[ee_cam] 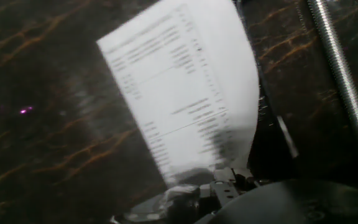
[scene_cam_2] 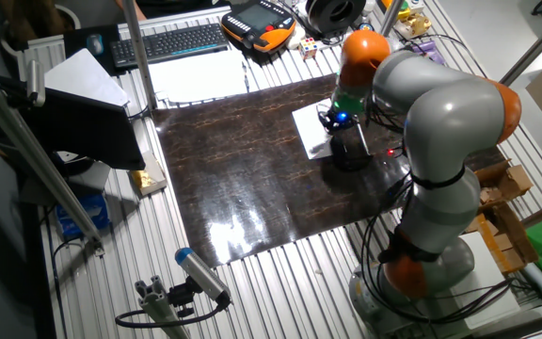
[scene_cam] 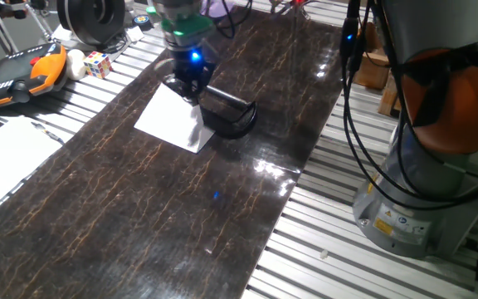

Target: Unfold a piece of paper

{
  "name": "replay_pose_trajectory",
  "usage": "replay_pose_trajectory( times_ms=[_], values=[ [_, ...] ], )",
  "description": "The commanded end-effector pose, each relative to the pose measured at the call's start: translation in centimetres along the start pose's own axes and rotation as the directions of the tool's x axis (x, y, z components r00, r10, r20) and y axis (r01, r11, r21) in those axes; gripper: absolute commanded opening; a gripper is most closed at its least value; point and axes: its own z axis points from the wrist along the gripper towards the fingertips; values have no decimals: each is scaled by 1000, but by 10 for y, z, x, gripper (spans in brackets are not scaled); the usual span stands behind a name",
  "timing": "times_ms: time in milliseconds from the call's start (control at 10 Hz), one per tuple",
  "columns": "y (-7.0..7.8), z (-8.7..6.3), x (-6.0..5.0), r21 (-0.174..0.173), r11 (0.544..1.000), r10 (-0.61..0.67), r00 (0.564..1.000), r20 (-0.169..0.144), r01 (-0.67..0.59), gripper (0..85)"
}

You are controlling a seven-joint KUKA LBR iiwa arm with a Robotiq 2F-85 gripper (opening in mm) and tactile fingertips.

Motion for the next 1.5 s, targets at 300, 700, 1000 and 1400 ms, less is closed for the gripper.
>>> replay_pose_trajectory(
  times_ms=[300, 700, 1000, 1400],
  values=[
    [33, -11, 18, -18, 999, 31, 999, -25, -31, 10],
    [62, -14, 44, -13, 998, 66, 997, -26, -66, 10],
    [80, -4, 59, -5, 991, 135, 991, -9, -135, 33],
    [82, -3, 60, -11, 991, 133, 991, -22, -133, 57]
  ],
)
